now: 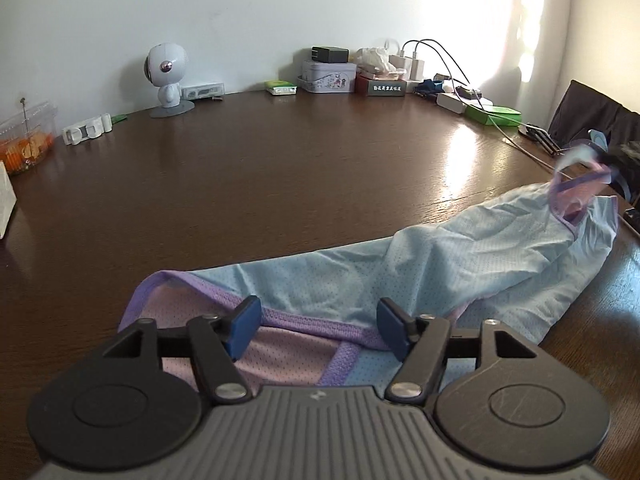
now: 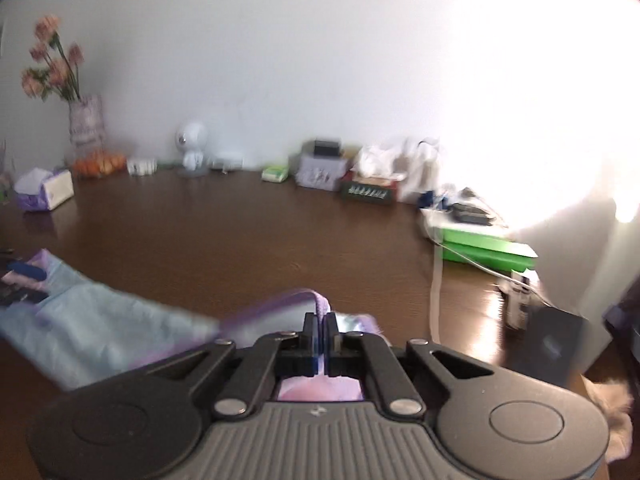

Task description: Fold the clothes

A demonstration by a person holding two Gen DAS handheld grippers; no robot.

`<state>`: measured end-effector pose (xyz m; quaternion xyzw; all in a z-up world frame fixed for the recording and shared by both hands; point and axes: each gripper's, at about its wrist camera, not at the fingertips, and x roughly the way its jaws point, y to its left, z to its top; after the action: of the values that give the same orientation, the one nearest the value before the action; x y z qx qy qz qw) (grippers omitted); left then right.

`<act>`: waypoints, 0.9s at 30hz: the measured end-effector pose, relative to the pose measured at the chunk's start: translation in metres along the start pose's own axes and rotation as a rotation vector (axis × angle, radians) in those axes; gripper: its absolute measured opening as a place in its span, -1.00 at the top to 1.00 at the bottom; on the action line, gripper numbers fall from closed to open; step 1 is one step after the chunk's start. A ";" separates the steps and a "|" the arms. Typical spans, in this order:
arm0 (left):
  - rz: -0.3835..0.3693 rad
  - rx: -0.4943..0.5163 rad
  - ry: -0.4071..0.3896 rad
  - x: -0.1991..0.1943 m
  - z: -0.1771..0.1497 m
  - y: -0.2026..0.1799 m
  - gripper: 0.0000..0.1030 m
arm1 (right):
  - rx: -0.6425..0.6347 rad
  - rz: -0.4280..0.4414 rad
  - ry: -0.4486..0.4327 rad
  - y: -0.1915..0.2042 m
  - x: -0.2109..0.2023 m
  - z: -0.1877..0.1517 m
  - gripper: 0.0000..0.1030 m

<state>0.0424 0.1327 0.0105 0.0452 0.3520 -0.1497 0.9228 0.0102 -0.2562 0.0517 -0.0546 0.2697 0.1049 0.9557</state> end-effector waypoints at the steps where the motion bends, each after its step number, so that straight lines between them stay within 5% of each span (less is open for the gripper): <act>1: 0.003 0.004 0.004 0.000 0.000 -0.001 -0.35 | 0.030 -0.021 0.023 -0.006 -0.002 -0.013 0.97; 5: 0.021 -0.039 0.030 -0.006 0.012 -0.003 -0.35 | 0.135 -0.057 0.124 -0.024 -0.006 -0.050 0.68; 7: 0.002 -0.056 -0.013 -0.017 0.020 -0.008 -0.35 | 0.190 -0.029 0.077 -0.025 -0.023 -0.048 0.64; 9: -0.032 -0.069 -0.051 -0.021 0.028 -0.017 -0.45 | 0.234 0.021 -0.004 -0.023 -0.037 -0.036 0.40; 12: -0.062 -0.044 -0.025 -0.004 0.033 -0.038 -0.47 | 0.259 0.095 -0.050 -0.015 -0.014 -0.005 0.41; 16: -0.013 0.002 0.053 0.009 0.019 -0.053 -0.47 | 0.244 0.143 0.106 0.004 0.060 0.008 0.64; 19: 0.018 0.003 0.065 0.008 0.006 -0.055 -0.48 | 0.194 0.144 0.164 0.010 0.066 -0.010 0.68; 22: 0.015 0.011 0.071 0.004 0.004 -0.057 -0.50 | 0.220 0.101 0.172 -0.002 0.042 -0.025 0.52; 25: -0.019 -0.019 0.070 -0.004 0.008 -0.057 -0.51 | 0.205 0.026 0.076 -0.011 0.004 -0.028 0.34; 27: -0.054 -0.039 0.054 -0.010 0.009 -0.057 -0.52 | 0.285 -0.041 0.050 -0.019 -0.014 -0.037 0.06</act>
<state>0.0233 0.0788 0.0255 0.0217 0.3810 -0.1666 0.9092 -0.0152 -0.2831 0.0288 0.0736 0.3044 0.0446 0.9486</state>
